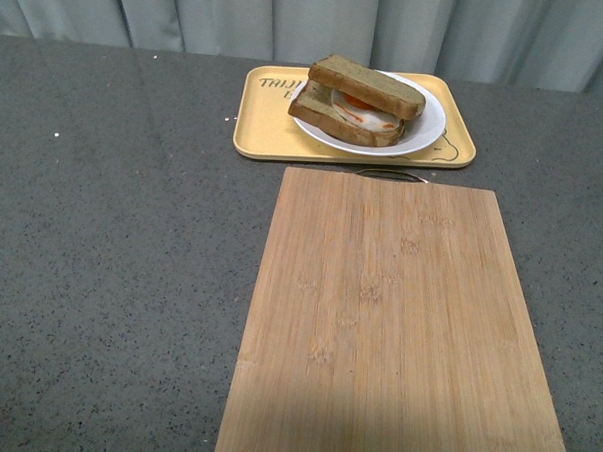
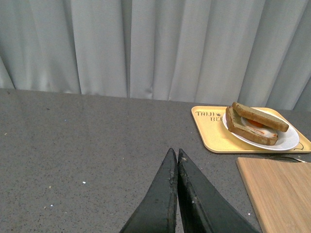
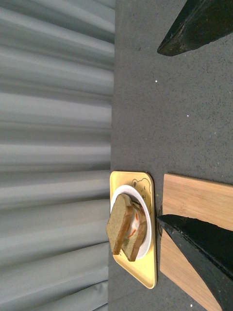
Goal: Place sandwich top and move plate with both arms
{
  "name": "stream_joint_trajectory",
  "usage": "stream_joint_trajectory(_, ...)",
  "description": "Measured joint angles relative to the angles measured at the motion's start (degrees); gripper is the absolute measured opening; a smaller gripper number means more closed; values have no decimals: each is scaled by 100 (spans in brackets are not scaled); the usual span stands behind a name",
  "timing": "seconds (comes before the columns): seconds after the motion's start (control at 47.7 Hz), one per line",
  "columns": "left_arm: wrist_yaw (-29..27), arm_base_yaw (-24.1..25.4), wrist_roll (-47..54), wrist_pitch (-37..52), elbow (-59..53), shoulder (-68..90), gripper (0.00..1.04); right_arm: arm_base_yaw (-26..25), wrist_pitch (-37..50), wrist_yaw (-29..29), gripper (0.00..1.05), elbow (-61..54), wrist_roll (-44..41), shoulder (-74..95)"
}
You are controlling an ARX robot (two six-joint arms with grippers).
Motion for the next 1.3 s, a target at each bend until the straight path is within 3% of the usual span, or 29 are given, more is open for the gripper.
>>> stream_joint_trajectory(0.231, 0, 0, 0, -332, 0, -330, 4, -2, 0, 0, 95, 0, 0, 0)
stream_joint_trajectory(0.377, 2, -2, 0, -1276, 2, -1154, 4, -2, 0, 0, 95, 0, 2, 0)
stream_joint_trajectory(0.671, 2, 0, -2, -1322, 2, -1285, 5, -2, 0, 0, 95, 0, 0, 0)
stream_joint_trajectory(0.818, 2, 0, 0, -1322, 2, -1287, 26, -2, 0, 0, 95, 0, 0, 0)
stream_joint_trajectory(1.153, 0, 0, 2, -1322, 2, -1290, 99, -2, 0, 0, 95, 0, 0, 0)
stream_joint_trajectory(1.3, 2, 0, 4, -1322, 2, -1290, 98, 0, 0, 0, 95, 0, 2, 0)
